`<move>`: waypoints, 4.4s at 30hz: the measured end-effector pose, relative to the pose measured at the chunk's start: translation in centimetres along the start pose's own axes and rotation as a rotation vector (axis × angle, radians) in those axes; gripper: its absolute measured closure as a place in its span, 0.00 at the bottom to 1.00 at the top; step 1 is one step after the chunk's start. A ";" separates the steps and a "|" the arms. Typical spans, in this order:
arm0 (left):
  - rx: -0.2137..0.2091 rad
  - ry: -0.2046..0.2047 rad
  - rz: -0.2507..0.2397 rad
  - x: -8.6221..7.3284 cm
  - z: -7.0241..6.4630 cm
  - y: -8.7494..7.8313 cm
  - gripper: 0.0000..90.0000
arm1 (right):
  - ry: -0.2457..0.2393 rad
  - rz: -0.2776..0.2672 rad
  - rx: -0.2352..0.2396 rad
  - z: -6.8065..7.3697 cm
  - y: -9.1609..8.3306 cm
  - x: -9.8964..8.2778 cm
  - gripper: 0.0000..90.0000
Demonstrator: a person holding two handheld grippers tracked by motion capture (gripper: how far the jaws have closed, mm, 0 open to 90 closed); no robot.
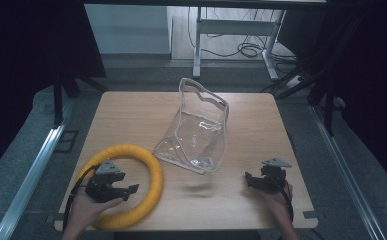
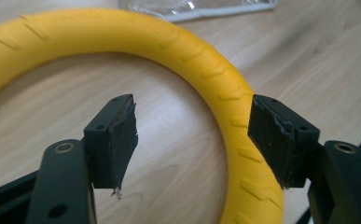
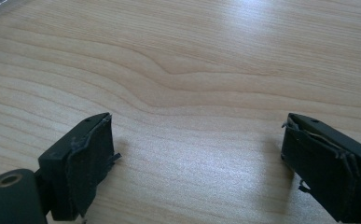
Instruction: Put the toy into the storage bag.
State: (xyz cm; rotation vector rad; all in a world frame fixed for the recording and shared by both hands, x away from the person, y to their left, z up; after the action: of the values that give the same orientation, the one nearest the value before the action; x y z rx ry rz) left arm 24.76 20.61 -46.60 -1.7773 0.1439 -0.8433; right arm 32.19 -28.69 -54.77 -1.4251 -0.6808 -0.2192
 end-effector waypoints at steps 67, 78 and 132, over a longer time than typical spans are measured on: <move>-0.104 -0.145 -0.331 0.6 -0.9 -5.0 0.53 | 0.005 -0.007 -0.002 0.0 -0.1 0.0 0.15; -0.122 -0.119 -0.442 1.1 -0.4 -7.2 0.54 | 0.009 -0.007 -0.005 0.0 -0.1 0.0 0.15; -0.251 0.049 -0.598 10.1 -3.3 -10.2 0.54 | 0.011 -0.006 -0.009 -0.1 -0.1 0.0 0.15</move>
State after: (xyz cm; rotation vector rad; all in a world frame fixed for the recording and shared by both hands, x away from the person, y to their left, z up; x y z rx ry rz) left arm 27.15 17.08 -32.52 -2.0708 -0.2772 -1.3395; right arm 32.13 -28.77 -54.72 -1.4291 -0.6759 -0.2354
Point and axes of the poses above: each handheld gripper's, and its own axes: y roughly forward along the jaws, x roughly out of its top, z roughly to its left, the point moved 1 cm from there along y, roughly forward along the jaws, and after that the axes turned 12 degrees about z, right-handed, at the moved point
